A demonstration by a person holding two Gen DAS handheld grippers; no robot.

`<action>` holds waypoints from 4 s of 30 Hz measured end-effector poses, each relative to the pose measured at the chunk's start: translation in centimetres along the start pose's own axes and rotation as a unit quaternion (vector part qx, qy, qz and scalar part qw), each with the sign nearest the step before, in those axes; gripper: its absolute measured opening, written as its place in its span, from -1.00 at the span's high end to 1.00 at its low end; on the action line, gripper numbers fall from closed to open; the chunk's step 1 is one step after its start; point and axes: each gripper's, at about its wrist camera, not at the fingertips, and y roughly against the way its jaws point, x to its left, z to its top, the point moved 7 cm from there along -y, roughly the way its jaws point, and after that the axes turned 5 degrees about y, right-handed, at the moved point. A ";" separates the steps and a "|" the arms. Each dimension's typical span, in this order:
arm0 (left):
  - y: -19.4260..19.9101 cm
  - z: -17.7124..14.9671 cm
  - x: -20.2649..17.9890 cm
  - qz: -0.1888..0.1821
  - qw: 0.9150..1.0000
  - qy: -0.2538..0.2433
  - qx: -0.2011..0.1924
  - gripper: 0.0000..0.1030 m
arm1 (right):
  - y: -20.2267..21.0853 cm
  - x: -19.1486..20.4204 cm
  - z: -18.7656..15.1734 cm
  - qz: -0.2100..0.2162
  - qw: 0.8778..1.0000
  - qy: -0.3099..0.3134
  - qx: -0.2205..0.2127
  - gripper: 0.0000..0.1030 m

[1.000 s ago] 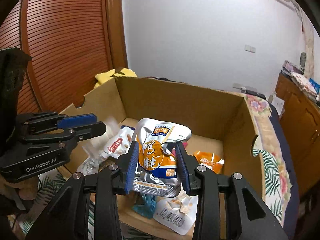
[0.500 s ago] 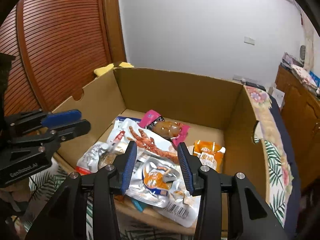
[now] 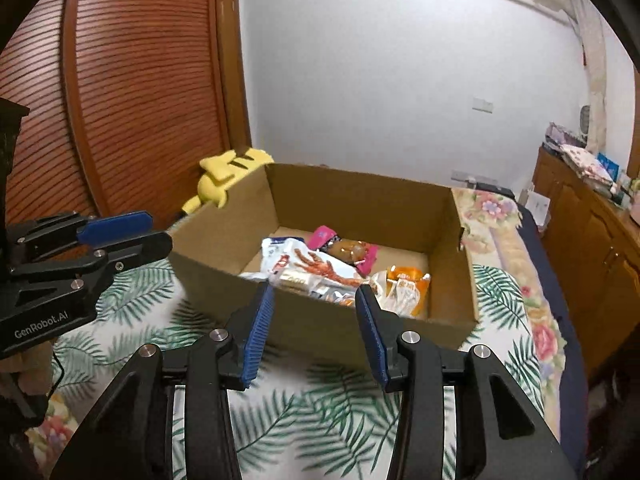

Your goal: Organize snacks

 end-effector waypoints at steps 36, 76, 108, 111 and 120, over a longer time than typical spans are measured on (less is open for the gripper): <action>12.8 -7.6 -2.1 0.052 0.997 0.025 -0.060 -0.76 | 13.0 4.2 -7.1 -0.063 0.995 -0.044 -0.065 -1.00; 12.3 -11.4 -2.4 0.075 0.995 0.041 -0.057 -0.90 | 14.5 3.2 -10.4 -0.113 0.989 -0.068 -0.072 -1.00; 12.7 -11.6 -1.9 0.077 0.994 0.041 -0.062 -0.90 | 15.2 3.4 -10.5 -0.115 0.988 -0.071 -0.078 -1.00; 12.8 -11.7 -1.8 0.079 0.994 0.041 -0.063 -0.90 | 15.2 3.3 -10.5 -0.116 0.988 -0.071 -0.078 -1.00; 13.0 -11.6 -1.9 0.079 0.994 0.043 -0.065 -0.90 | 15.1 3.4 -10.6 -0.120 0.987 -0.072 -0.076 -1.00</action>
